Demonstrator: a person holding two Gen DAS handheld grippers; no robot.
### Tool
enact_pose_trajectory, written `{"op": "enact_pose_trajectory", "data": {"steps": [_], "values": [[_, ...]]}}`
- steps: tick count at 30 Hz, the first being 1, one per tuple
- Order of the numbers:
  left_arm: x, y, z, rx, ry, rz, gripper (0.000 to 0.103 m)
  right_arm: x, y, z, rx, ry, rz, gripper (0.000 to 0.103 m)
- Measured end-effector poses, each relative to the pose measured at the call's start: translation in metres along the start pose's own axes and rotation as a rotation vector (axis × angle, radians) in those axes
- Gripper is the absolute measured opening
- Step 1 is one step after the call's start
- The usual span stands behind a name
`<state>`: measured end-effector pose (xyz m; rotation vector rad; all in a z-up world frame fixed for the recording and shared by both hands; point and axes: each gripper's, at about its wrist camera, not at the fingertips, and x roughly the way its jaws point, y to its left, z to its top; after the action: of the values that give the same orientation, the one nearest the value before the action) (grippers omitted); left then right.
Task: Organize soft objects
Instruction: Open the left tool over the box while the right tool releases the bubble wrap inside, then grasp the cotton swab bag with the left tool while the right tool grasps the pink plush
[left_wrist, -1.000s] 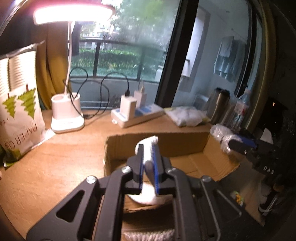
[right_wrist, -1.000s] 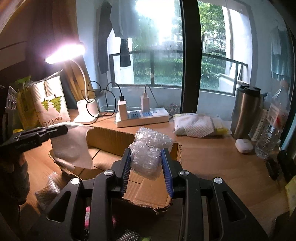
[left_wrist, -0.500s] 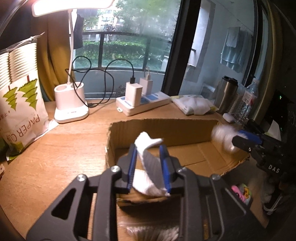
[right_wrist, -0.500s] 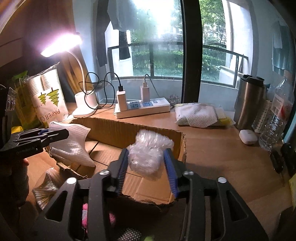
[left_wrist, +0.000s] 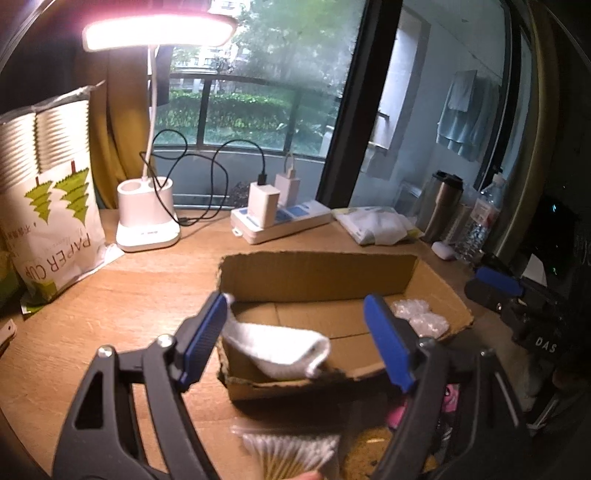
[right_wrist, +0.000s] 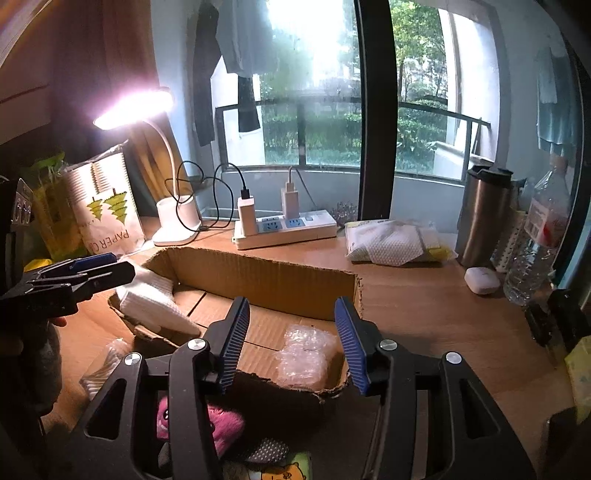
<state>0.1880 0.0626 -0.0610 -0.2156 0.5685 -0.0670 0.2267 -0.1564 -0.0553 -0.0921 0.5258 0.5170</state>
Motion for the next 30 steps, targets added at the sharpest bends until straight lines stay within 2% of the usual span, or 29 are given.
{"op": "enact_pose_trajectory", "data": {"steps": [12, 25, 30], "values": [[-0.038, -0.014, -0.002, 0.026, -0.052, -0.018, 0.078, -0.034, 0.004, 0.001, -0.01, -0.042, -0.009, 0.051], [-0.066, -0.017, -0.015, 0.034, -0.068, -0.013, 0.079, -0.06, 0.006, -0.006, -0.014, -0.057, -0.019, 0.052], [-0.067, -0.016, -0.025, 0.043, -0.039, -0.008, 0.079, -0.064, 0.007, -0.012, -0.013, -0.05, -0.018, 0.06]]}}
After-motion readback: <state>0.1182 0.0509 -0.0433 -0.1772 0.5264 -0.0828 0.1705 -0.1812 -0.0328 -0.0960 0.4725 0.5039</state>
